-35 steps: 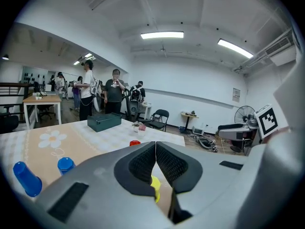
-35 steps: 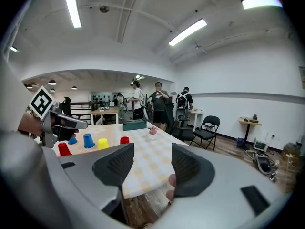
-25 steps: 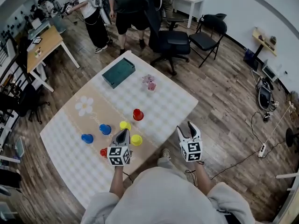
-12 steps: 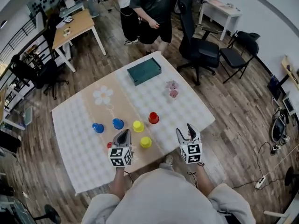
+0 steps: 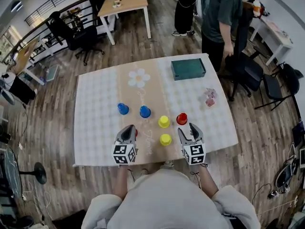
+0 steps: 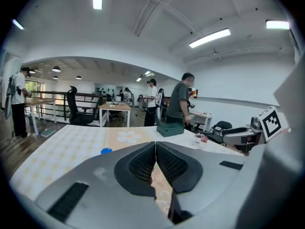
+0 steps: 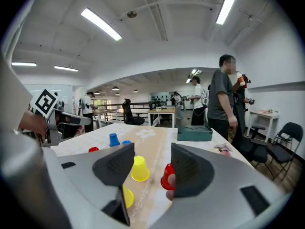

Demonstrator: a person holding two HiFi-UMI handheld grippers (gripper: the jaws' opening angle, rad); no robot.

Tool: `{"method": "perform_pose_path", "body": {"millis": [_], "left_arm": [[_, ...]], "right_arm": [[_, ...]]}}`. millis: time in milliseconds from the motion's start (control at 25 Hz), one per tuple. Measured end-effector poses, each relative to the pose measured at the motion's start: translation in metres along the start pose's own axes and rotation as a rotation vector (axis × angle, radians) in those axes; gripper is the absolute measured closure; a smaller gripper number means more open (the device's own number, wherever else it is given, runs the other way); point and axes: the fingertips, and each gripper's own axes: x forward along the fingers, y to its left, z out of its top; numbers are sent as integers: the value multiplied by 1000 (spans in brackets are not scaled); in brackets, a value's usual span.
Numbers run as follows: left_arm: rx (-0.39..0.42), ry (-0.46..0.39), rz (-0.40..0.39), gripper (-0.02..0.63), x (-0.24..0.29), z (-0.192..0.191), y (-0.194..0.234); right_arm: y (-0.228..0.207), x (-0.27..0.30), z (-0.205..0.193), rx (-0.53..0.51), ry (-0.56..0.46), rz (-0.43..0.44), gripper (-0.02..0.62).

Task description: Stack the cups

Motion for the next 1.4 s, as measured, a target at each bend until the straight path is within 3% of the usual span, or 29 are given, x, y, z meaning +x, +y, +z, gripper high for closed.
{"method": "perform_pose_path", "body": {"millis": [280, 480, 840, 1400], "left_arm": [[-66, -1, 160, 592, -35, -15, 41], [-93, 11, 211, 592, -41, -21, 52], [-106, 32, 192, 592, -37, -32, 56], [-116, 69, 82, 592, -40, -43, 92]], "right_arm": [[45, 39, 7, -49, 13, 178, 370], [59, 52, 10, -59, 22, 238, 370], [69, 63, 8, -64, 36, 245, 370], [121, 78, 24, -62, 48, 177, 370]]}}
